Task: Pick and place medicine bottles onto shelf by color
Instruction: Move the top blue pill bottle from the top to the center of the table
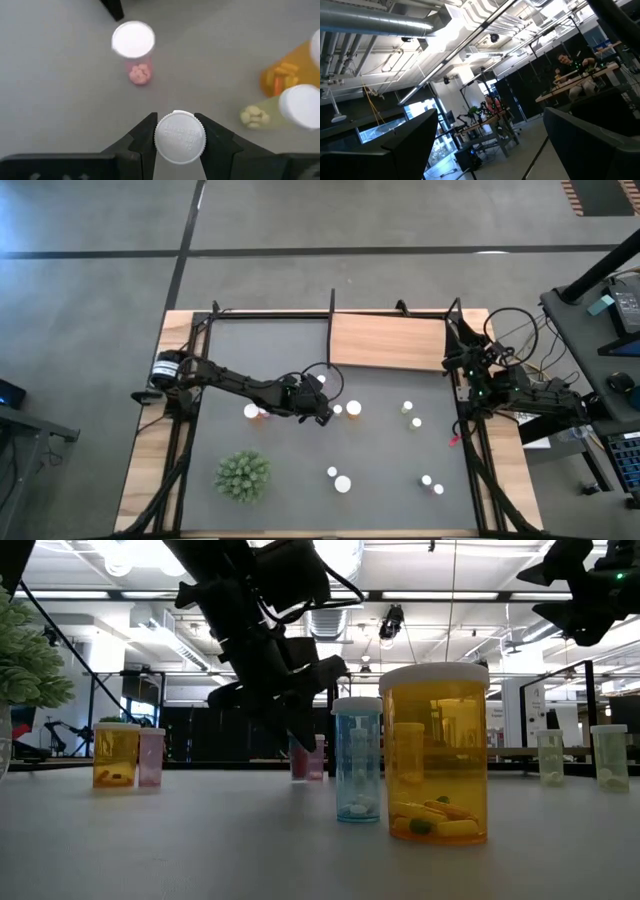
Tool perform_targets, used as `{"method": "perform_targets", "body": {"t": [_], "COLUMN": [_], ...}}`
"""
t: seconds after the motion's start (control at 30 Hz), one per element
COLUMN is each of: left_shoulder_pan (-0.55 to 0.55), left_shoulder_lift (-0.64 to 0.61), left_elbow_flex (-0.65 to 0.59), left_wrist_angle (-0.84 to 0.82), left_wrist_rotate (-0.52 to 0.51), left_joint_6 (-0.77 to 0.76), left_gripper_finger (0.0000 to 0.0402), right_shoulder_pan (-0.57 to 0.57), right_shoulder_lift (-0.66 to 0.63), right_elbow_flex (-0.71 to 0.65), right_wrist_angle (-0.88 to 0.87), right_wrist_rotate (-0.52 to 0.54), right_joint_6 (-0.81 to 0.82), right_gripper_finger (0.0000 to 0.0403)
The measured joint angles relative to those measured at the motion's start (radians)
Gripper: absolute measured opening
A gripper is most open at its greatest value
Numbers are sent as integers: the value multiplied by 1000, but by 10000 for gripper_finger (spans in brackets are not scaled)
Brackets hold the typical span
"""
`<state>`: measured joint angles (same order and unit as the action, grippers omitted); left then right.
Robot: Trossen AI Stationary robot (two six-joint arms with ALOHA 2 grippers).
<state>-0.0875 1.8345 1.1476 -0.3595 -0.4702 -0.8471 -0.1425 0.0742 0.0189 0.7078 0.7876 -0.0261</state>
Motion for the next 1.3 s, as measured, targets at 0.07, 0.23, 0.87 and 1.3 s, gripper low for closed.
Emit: {"method": "perform_targets", "body": {"t": [0.07,0.23,0.87,1.3], "left_shoulder_pan": [-1,-3,-3,-3], "left_shoulder_lift": [4,4,4,12], "left_elbow_flex": [4,4,4,3], "left_wrist_angle": [2,0,4,8], "left_wrist_rotate": [0,0,-7,-7], "left_joint_6": [0,0,24,26], "left_gripper_finger": [105,105,105,105], "right_shoulder_pan": [0,0,0,0], "right_shoulder_lift": [0,0,0,0], "right_elbow_flex": [0,0,0,0], "right_wrist_angle": [0,0,0,0], "right_wrist_rotate": [-1,0,0,0], "right_joint_6": [0,0,0,0], "right_gripper_finger": [352,352,352,352]}}
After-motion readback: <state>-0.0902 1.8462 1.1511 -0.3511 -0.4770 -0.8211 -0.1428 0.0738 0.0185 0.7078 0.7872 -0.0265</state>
